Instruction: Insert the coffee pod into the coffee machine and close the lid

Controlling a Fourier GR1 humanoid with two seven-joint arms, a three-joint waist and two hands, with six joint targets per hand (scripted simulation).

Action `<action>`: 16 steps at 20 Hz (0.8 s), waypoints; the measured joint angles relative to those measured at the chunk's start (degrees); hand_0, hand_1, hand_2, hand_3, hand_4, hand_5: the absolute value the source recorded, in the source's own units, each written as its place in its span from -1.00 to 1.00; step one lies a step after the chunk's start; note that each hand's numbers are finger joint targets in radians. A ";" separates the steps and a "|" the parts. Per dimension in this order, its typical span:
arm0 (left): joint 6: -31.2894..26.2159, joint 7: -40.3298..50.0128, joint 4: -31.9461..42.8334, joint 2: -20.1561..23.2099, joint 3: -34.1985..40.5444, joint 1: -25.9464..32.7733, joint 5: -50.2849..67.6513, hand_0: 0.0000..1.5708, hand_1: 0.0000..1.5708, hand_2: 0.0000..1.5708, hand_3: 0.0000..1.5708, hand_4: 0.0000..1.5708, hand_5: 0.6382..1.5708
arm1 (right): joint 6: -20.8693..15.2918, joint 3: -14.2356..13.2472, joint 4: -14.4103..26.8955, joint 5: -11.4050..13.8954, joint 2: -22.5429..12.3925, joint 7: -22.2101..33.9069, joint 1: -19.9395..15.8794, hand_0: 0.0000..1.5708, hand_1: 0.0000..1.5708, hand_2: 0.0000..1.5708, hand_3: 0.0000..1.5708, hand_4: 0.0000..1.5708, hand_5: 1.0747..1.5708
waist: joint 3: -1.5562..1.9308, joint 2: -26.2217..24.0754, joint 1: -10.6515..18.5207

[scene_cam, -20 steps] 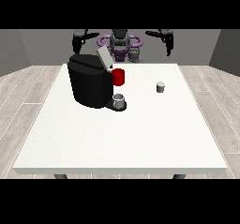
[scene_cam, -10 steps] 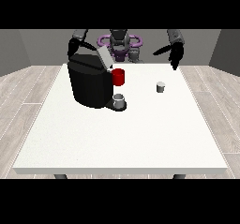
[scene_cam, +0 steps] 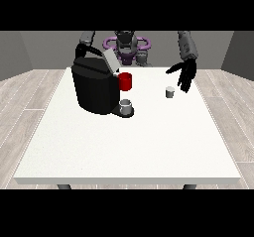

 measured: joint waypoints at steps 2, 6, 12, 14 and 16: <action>0.50 -0.60 2.28 0.16 -0.63 -1.60 -1.91 -1.00 -1.00 -1.00 -1.00 -1.00 1.00 | -0.49 -0.09 0.89 0.66 0.15 0.14 -0.58 -1.00 -1.00 -1.00 -1.00 -1.00 1.00 | 0.00 0.87 0.14; 2.77 -1.78 5.84 -0.48 -1.85 -4.46 -5.64 -0.67 -0.67 -0.25 -0.69 -1.00 1.00 | -0.42 -1.56 3.32 0.02 0.24 0.66 -2.71 -1.00 -1.00 -1.00 -1.00 -1.00 1.00 | 0.02 2.08 0.95; 8.37 -3.04 10.30 -2.74 -3.48 -8.34 -11.25 0.13 0.13 0.23 0.04 -0.51 1.00 | 0.06 -2.65 6.22 -1.32 -0.07 1.81 -4.89 -1.00 -1.00 -1.00 -1.00 -1.00 1.00 | 0.03 2.43 1.42; 10.99 -3.87 10.97 -3.79 -4.67 -8.74 -13.63 0.36 0.36 0.44 0.18 -0.41 1.00 | 0.11 -2.37 7.08 -1.07 0.16 1.54 -4.80 -1.00 -1.00 -1.00 -1.00 -1.00 1.00 | 0.02 2.14 1.59; 12.40 -4.83 11.86 -3.88 -5.70 -9.73 -15.81 0.20 0.20 0.32 0.11 -0.45 1.00 | 0.15 -2.60 7.99 -0.90 0.07 2.09 -5.83 -1.00 -1.00 -1.00 -1.00 -1.00 1.00 | 0.02 2.45 1.86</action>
